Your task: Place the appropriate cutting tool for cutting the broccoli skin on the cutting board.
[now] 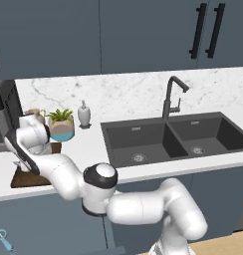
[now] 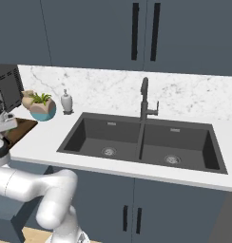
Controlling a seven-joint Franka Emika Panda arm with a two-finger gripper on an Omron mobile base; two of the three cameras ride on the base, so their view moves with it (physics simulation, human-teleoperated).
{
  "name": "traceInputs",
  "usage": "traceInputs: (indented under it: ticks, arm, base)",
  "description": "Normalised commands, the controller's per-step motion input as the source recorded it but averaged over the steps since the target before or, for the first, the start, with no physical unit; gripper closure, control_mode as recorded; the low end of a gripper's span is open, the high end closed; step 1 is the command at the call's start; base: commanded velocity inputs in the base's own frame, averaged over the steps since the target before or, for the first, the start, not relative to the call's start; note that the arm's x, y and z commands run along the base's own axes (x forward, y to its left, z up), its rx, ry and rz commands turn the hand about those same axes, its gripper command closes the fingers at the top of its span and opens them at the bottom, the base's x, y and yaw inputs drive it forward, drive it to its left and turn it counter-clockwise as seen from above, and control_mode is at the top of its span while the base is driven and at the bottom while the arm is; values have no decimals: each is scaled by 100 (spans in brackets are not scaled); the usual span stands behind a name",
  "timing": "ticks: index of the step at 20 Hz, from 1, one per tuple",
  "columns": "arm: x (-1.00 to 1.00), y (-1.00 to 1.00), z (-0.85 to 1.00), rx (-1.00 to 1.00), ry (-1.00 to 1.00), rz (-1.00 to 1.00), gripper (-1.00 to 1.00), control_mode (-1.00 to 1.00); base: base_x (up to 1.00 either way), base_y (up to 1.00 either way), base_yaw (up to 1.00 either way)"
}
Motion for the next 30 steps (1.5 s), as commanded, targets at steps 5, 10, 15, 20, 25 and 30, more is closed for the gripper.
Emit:
traceInputs:
  ticks: [5,10,15,20,25,30]
  arm:
    - [-6,-3,0,0,-3,0,-100,-100]
    - [-26,-26,21,3,-10,0,-100,-100]
    - [-36,-34,45,3,-8,0,-100,-100]
    - [-26,-19,7,1,-3,0,-100,-100]
    - [-20,-12,0,1,0,0,-100,-100]
    - [-20,-34,0,3,0,0,-100,-100]
  base:
    - [0,0,0]
    - [0,0,0]
    - [0,0,0]
    - [0,0,0]
    - [0,0,0]
    - [0,0,0]
